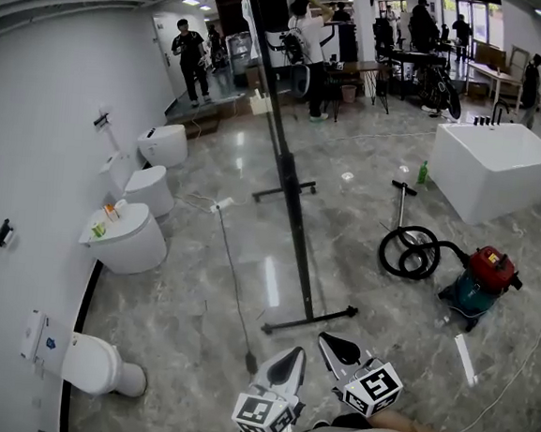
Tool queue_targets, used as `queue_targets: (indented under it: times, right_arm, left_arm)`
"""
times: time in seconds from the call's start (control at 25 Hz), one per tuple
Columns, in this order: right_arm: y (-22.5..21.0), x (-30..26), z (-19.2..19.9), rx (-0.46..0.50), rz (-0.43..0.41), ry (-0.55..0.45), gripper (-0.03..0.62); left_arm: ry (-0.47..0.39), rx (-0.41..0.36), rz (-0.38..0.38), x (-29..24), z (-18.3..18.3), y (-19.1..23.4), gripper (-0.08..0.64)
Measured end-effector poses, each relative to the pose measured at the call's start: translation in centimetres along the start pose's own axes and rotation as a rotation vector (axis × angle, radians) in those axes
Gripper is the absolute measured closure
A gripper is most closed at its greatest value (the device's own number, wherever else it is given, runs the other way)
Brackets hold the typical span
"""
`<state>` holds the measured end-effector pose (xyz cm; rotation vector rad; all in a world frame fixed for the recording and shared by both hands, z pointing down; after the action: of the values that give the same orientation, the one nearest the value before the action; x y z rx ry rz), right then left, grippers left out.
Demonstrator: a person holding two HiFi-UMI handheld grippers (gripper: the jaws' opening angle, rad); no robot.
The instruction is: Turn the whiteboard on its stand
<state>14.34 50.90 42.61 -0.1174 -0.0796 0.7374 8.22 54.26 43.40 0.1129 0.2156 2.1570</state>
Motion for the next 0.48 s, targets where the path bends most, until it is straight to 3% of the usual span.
queue_targets:
  times: [0.2, 0.48]
  right_arm:
    - [-0.08, 0.33, -0.28, 0.008, 0.001, -0.013, 0.588]
    - [0.10, 0.42, -0.35, 0.010, -0.001, -0.020, 0.588]
  left_arm:
    - [-0.010, 0.040, -0.004, -0.07, 0.26, 0.00, 0.565]
    - [-0.006, 0.037, 0.018, -0.34, 0.05, -0.54, 0.565]
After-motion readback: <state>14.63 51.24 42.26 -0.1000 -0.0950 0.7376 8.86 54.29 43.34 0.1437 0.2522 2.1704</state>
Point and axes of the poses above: the fingertips, and each gripper's own axes: x backward along the fingers, y to its left, z out of its underside, the point moved 2 cm from there along x, backward along the fingers, and after that the axes turned 7 degrees about z, right-handed, at the moved point
